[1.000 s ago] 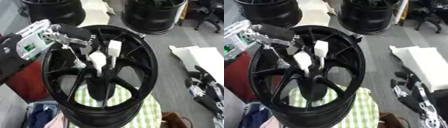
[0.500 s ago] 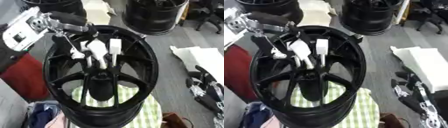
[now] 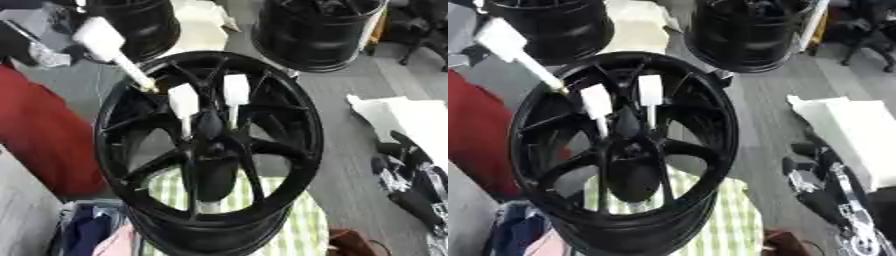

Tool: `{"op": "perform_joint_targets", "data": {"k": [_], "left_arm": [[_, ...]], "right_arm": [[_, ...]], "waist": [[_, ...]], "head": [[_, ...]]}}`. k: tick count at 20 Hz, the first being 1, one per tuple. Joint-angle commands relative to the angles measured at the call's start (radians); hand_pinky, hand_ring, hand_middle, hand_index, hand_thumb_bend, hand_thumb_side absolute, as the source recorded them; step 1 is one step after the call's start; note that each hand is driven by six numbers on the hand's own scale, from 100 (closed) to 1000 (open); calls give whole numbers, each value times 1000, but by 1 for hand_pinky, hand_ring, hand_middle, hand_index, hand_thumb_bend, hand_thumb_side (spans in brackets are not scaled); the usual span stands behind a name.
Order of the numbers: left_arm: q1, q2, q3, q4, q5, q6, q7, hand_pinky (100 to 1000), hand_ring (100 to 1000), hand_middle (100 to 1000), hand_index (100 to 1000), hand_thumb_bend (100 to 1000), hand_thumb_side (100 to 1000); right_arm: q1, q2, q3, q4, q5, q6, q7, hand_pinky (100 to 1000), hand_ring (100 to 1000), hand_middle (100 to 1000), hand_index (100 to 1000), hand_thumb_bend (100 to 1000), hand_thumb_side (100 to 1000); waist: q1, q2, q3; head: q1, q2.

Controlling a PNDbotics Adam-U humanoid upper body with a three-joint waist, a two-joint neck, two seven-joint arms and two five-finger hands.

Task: Pull the pin out of the wheel hub.

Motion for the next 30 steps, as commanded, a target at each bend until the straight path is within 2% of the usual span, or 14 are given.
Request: {"op": "perform_joint_targets", "data": {"k": [1,2,5,6,8,9,11,13,16,17,23,26,30], "left_arm": [[66,51,108,60,-18,-24,1,772,630,457,638,100,145],[93,44,125,80,-33,-21,12,772,634,464,647,100,143],[161,5,164,143,-110,-4,38,799,731,676,837,100,160],[177,-11,172,162,-143,1,49,812,756,747,890,220,229],[204,-48,183,202,-196,12,78,826,773,791,924,355,306],[214,-65,188,216,-220,17,95,839,790,826,949,506,395],[239,-109,209,233,-270,35,137,849,795,842,963,627,473],[264,-151,230,239,-298,51,178,850,792,845,967,665,504],[309,-229,287,220,-263,78,276,836,767,824,961,616,554],[325,-255,304,200,-244,88,315,831,758,815,957,535,588],[405,-475,381,-57,-144,161,501,805,725,785,930,310,586],[417,-587,396,-182,-99,222,580,789,706,766,912,257,546],[430,-699,385,-284,-59,293,650,774,681,748,905,235,529]], "right_arm": [[-9,-18,-13,-9,5,-1,-5,708,850,754,957,262,429],[-9,-18,-13,-10,5,-1,-5,708,850,754,957,262,429],[-12,-17,-14,-10,5,-1,-6,708,850,754,957,263,430],[-11,-17,-15,-10,5,0,-7,708,850,754,957,264,430],[-8,-16,-15,-10,4,0,-7,708,850,754,957,264,430],[-9,-16,-15,-10,4,1,-7,708,850,754,957,264,430],[-12,-14,-16,-11,4,1,-8,708,850,754,957,263,431],[-11,-13,-16,-11,4,1,-8,708,850,754,957,264,431],[-9,-10,-20,-10,3,2,-12,708,850,754,957,263,432],[-9,-8,-20,-10,2,2,-13,708,850,754,957,263,432],[-16,1,-15,-14,-4,0,-12,707,850,754,957,263,431],[-20,4,-14,-16,-9,-2,-17,706,848,752,956,263,430],[-18,9,-13,-17,-15,-5,-28,703,842,747,954,263,427]], "waist": [[0,-9,5],[0,-8,7],[-4,-5,9],[-4,-4,9],[-5,-4,6],[-6,-3,5],[-9,-1,3],[-10,0,3],[-12,3,3],[-13,4,4],[-22,17,7],[-26,23,3],[-28,25,-2]], "head": [[-6,-2],[-7,-2],[-5,-2],[-4,-2],[-3,-2],[-3,-2],[-6,-2],[-7,-2],[-8,-2],[-10,-2],[-11,-2],[-6,-2],[0,-2]]}}
